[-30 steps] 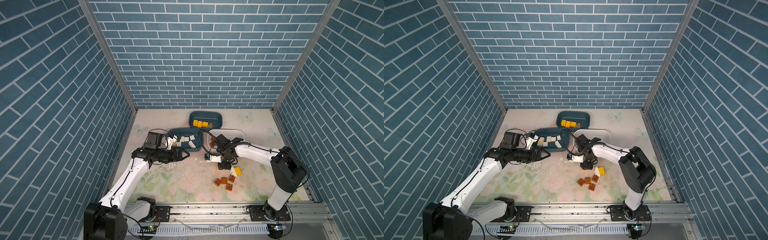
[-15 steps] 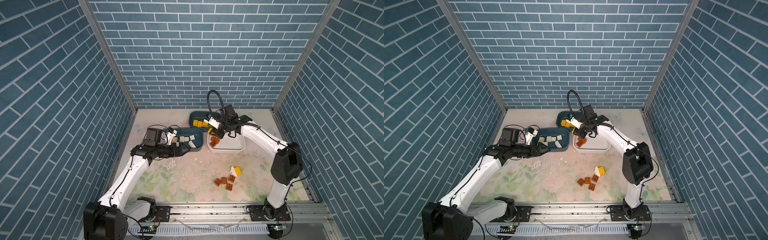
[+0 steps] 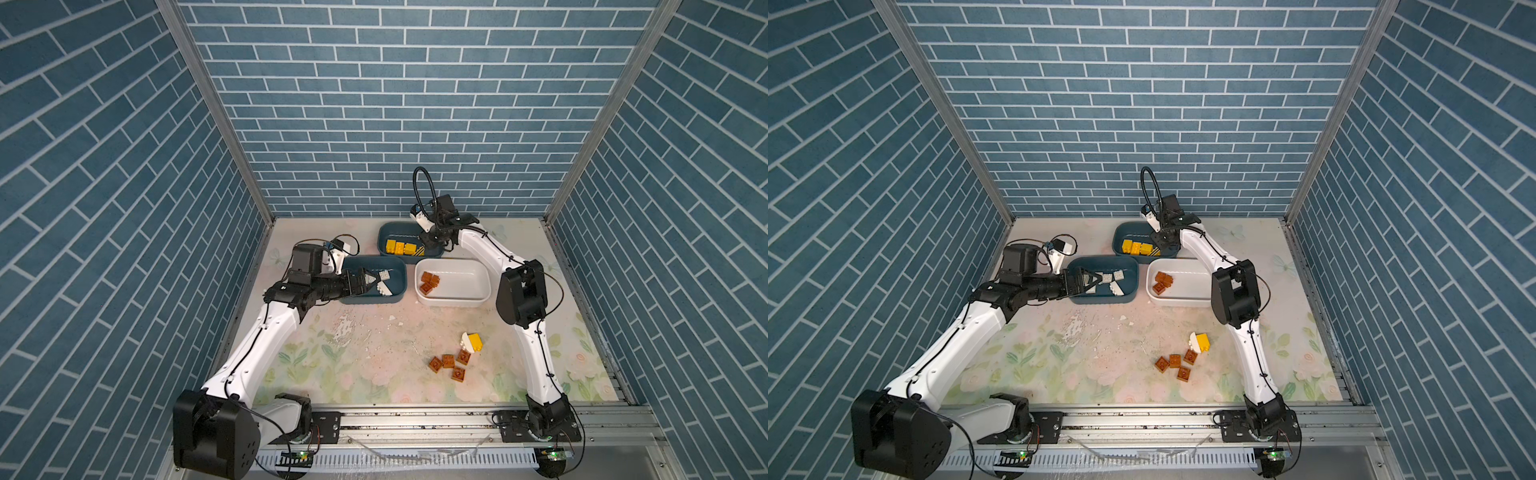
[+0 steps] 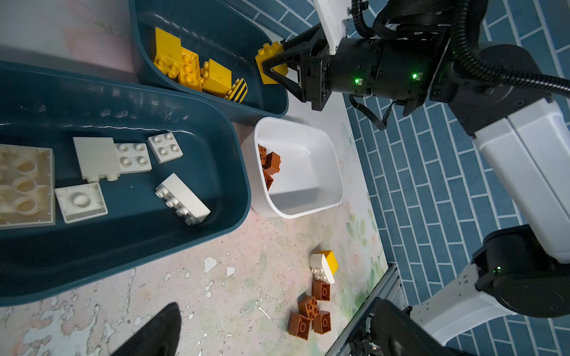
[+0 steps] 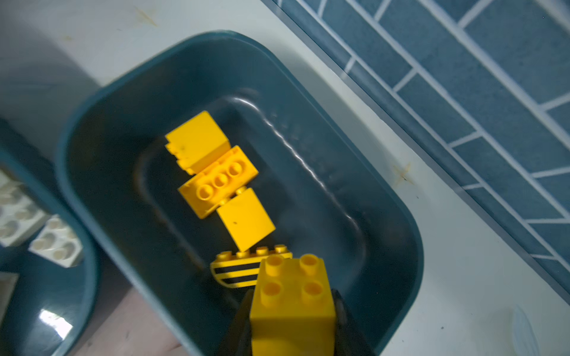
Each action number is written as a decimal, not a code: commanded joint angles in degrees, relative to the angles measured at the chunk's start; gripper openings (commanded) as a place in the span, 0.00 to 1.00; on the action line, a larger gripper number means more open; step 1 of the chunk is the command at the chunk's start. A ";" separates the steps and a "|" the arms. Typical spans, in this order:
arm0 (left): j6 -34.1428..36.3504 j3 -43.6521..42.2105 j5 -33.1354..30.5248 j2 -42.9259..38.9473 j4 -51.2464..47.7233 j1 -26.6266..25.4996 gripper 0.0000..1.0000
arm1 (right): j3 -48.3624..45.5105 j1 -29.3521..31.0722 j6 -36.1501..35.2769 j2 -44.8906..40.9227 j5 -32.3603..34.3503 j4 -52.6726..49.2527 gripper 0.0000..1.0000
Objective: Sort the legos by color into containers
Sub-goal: 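Carry the yellow brick with the right gripper into the farther teal tub, release, then return the right gripper to the brick pile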
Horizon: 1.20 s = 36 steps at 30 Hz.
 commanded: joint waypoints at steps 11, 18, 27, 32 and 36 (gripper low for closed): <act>-0.75 0.26 -0.37 0.67 1.71 1.07 0.99 | 12.84 -1.15 2.38 8.69 1.86 -3.93 0.56; -0.84 -0.51 0.15 0.28 1.62 1.16 1.00 | 3.70 -1.04 3.32 -0.42 -4.48 -4.25 0.59; -2.73 -2.80 1.67 0.22 5.17 1.16 1.00 | -29.70 1.21 3.70 -26.19 -11.37 -3.07 0.59; -2.85 -3.60 2.26 0.75 5.84 1.16 0.99 | -46.75 3.41 1.99 -38.31 -10.99 -4.50 0.58; -2.77 -3.37 2.87 1.82 5.38 1.14 1.00 | -55.23 7.13 4.69 -44.99 -7.35 -6.03 0.58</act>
